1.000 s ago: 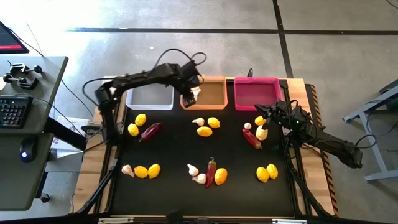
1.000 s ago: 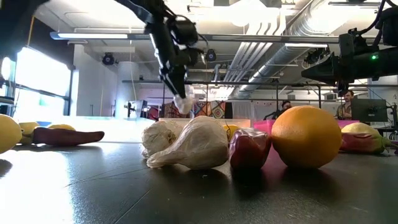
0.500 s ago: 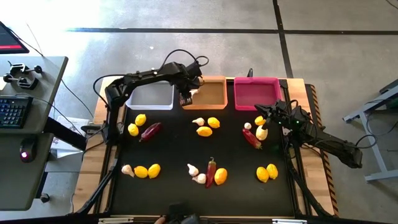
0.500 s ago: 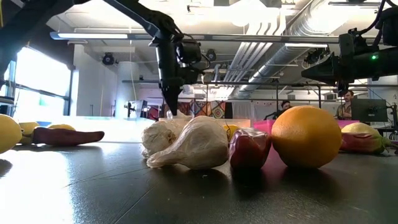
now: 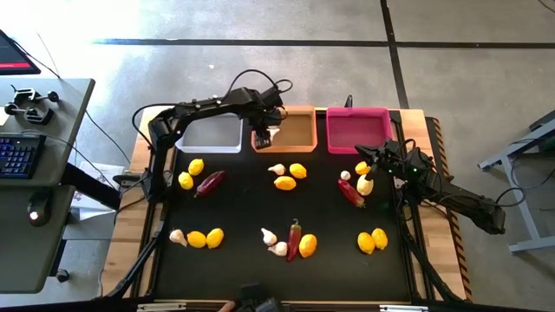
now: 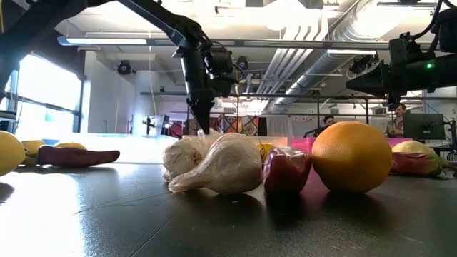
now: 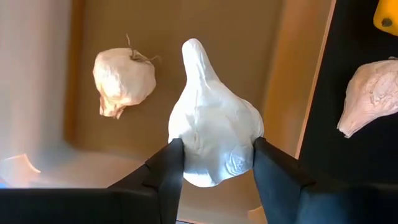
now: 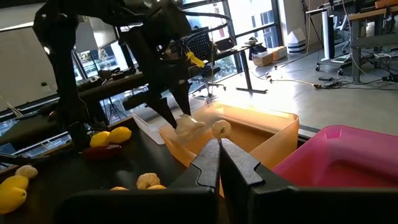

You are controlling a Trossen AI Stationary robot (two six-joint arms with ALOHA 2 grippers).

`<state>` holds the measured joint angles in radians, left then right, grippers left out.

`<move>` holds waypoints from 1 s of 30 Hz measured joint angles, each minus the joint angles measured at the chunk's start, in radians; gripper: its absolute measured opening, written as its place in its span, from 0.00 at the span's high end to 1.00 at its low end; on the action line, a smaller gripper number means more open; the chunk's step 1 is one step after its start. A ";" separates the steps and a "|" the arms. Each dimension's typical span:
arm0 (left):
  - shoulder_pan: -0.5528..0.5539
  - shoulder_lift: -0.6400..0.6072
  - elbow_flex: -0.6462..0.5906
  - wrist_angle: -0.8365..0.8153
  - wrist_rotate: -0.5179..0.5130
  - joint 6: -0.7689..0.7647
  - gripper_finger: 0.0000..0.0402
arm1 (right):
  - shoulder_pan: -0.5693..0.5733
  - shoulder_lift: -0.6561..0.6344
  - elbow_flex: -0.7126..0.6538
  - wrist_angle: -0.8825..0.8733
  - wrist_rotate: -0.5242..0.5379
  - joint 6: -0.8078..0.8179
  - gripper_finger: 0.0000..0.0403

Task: Sort produce into baskets
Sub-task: Put the white garlic into the orange bin

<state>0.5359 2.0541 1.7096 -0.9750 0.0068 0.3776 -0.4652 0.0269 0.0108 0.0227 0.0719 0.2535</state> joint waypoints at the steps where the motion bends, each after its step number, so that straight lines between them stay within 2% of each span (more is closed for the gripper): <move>1: -0.001 0.002 0.000 0.005 0.000 0.001 0.59 | 0.000 0.000 0.000 0.000 0.000 0.000 1.00; 7: -0.005 0.021 0.000 -0.015 0.001 -0.009 0.48 | 0.000 0.000 0.000 0.000 0.000 0.000 1.00; 11: -0.023 0.021 0.000 -0.008 -0.019 -0.001 0.44 | 0.000 0.000 0.000 0.000 0.000 0.000 1.00; 24: -0.050 -0.006 -0.007 0.164 -0.029 0.017 0.46 | 0.000 0.000 0.000 0.000 0.000 0.000 1.00; 30: -0.068 -0.068 -0.129 0.378 0.011 -0.008 0.53 | 0.000 0.001 0.000 0.000 -0.001 0.000 1.00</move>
<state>0.4676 1.9858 1.5805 -0.5973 0.0175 0.3701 -0.4648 0.0280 0.0109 0.0227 0.0711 0.2535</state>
